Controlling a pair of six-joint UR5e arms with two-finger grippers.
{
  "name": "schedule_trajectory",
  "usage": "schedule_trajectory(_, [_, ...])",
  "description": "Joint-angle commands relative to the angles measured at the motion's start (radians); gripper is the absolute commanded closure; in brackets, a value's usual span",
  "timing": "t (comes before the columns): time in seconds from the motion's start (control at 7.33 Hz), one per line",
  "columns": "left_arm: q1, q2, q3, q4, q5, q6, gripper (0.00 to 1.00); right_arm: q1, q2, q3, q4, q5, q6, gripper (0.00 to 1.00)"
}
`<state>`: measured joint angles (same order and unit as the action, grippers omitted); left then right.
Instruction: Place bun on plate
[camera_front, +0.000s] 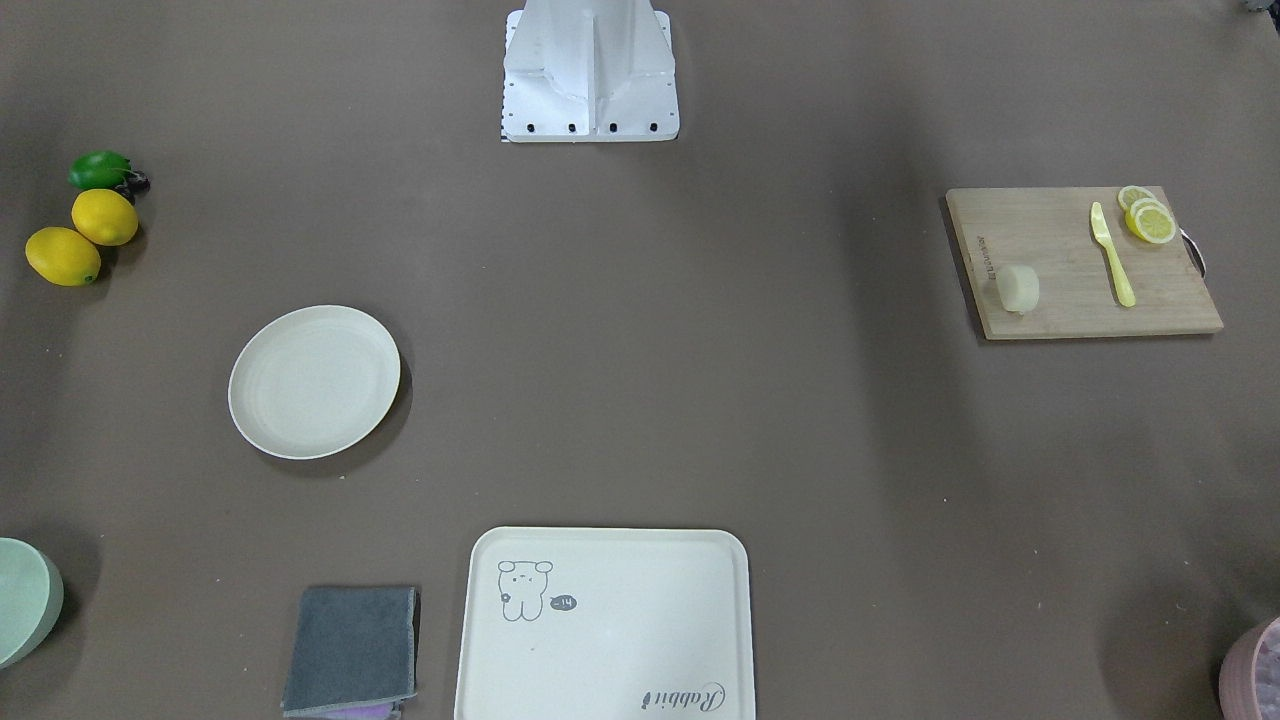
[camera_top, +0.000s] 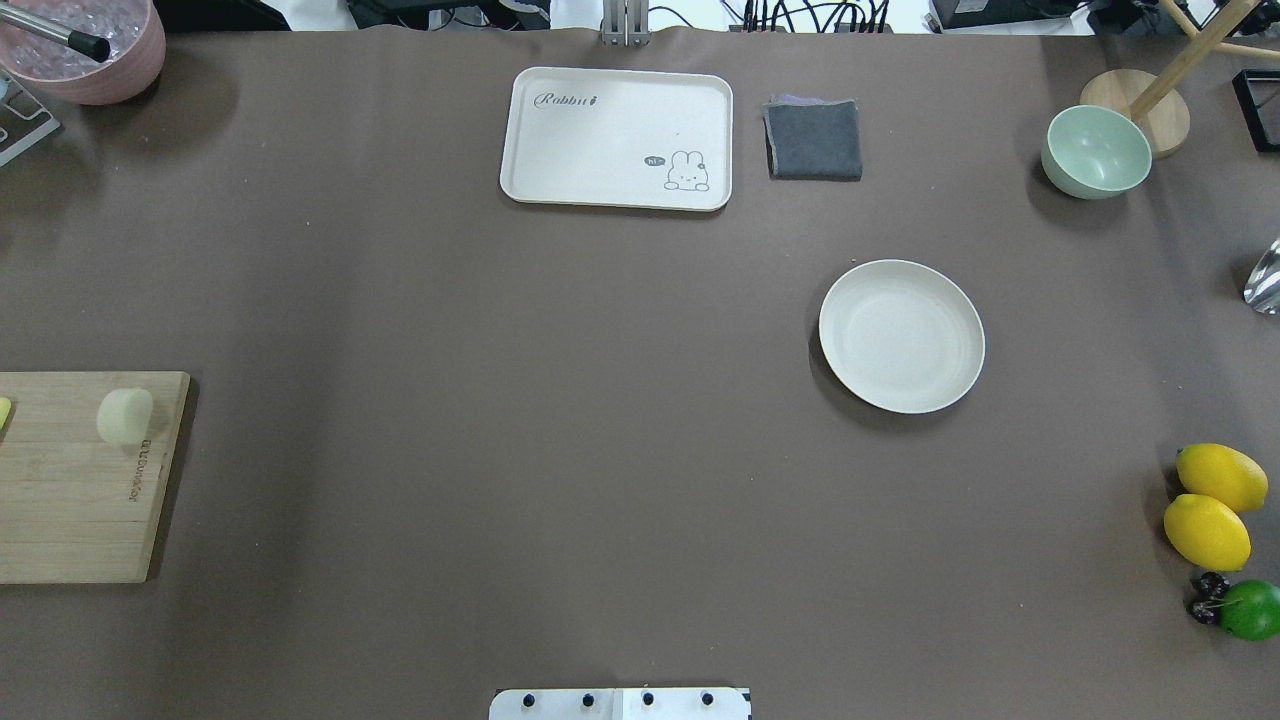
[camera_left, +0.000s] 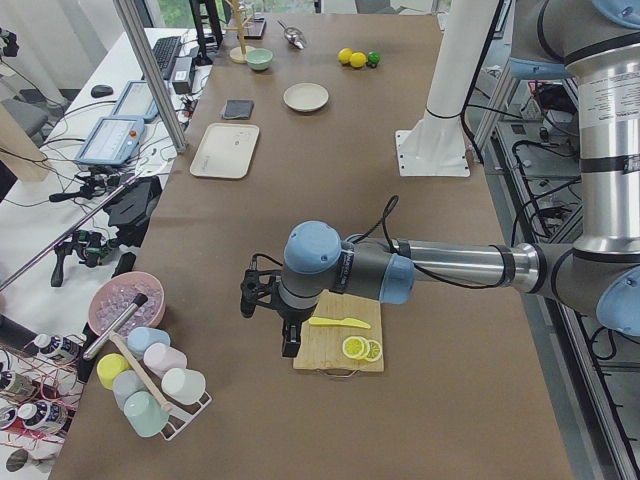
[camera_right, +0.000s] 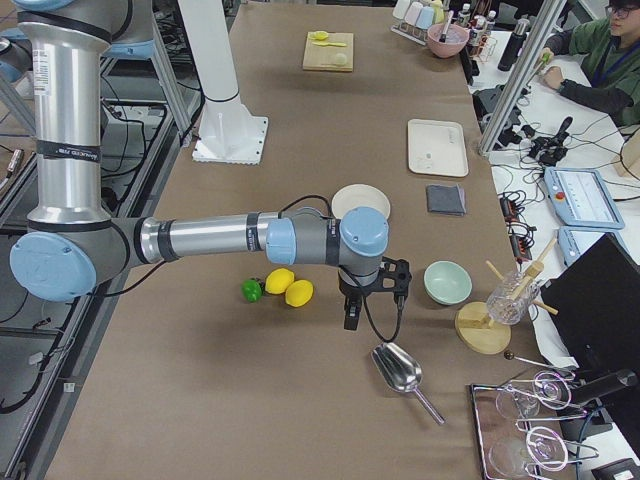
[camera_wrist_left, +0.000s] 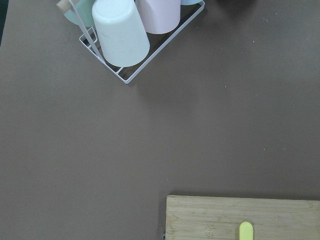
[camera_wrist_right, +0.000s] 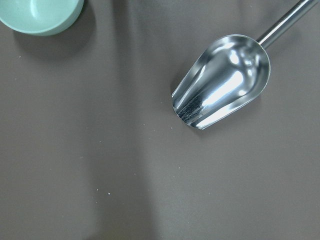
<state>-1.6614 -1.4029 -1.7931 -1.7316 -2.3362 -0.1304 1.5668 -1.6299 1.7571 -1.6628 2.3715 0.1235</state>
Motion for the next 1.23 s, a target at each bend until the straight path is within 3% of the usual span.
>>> schedule_trajectory(0.0, [0.002, 0.001, -0.002, 0.0, 0.0, 0.0, 0.02, 0.001, 0.004, 0.001, 0.0, 0.0, 0.001, 0.0])
schedule_trajectory(1.09, [0.002, 0.002, 0.009, 0.0, 0.002, -0.002, 0.02, 0.001, 0.011, 0.004, 0.002, 0.006, 0.002, 0.0])
